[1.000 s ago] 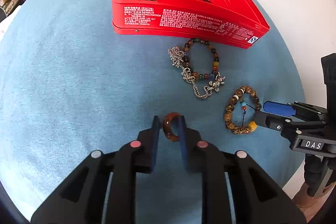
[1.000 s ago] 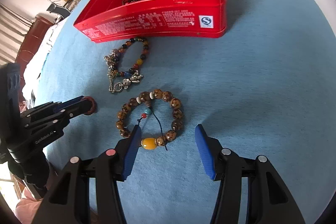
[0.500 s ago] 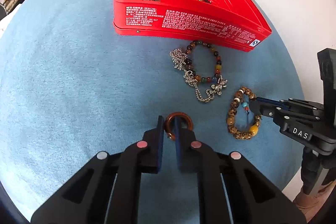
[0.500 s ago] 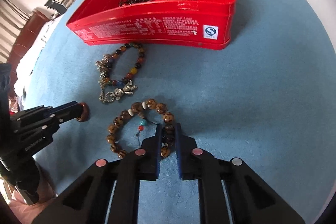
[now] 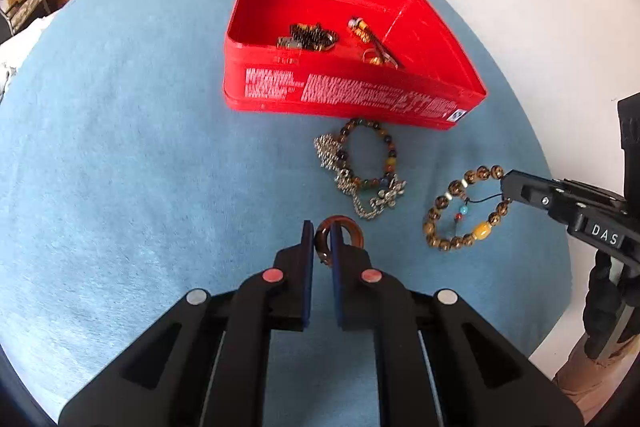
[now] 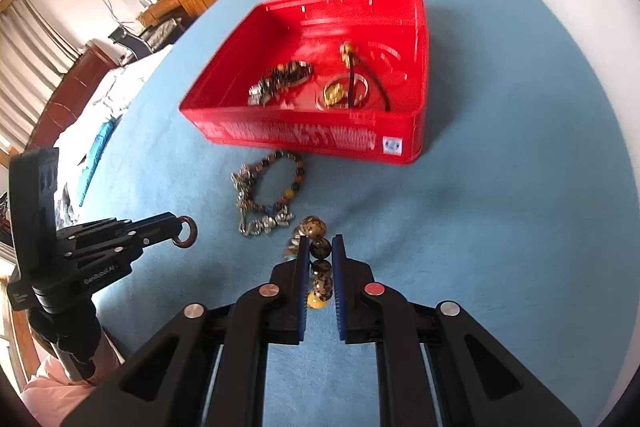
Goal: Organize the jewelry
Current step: 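Carry the ring and wooden bracelet into the tin and open both tools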
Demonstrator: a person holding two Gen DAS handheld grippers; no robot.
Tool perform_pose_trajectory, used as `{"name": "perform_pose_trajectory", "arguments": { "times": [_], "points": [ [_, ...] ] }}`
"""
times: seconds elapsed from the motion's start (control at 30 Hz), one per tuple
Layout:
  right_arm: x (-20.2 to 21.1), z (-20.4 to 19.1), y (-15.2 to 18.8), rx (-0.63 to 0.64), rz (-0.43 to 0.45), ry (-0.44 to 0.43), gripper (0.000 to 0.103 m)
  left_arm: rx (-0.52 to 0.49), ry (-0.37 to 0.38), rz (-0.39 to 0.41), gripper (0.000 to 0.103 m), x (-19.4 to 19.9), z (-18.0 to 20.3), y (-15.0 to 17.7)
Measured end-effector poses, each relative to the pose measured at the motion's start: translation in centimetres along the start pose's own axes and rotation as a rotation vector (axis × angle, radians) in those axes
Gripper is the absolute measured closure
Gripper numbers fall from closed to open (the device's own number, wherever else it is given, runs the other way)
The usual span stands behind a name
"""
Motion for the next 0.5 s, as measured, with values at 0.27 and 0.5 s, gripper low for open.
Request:
{"name": "perform_pose_trajectory", "arguments": {
  "times": [0.27, 0.5],
  "points": [
    [3.4, -0.3, -3.0, -0.001, 0.078, 0.011, 0.092, -0.019, -0.006, 0.059, 0.097, 2.5, 1.3, -2.9],
    [4.9, -0.5, -7.0, -0.010, 0.138, 0.005, 0.092, -0.030, -0.031, 0.098, 0.097, 3.0, 2.2, -6.7]
  ]
}}
Point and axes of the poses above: each gripper's, at about its wrist camera, not at the fingertips, and x roughly against the way its jaws point, z to its right, y to its underside, the point moved 1 cm from there along -x, roughly the way its jaws point, and after that the axes turned 7 degrees about z, right-handed, at the moved point
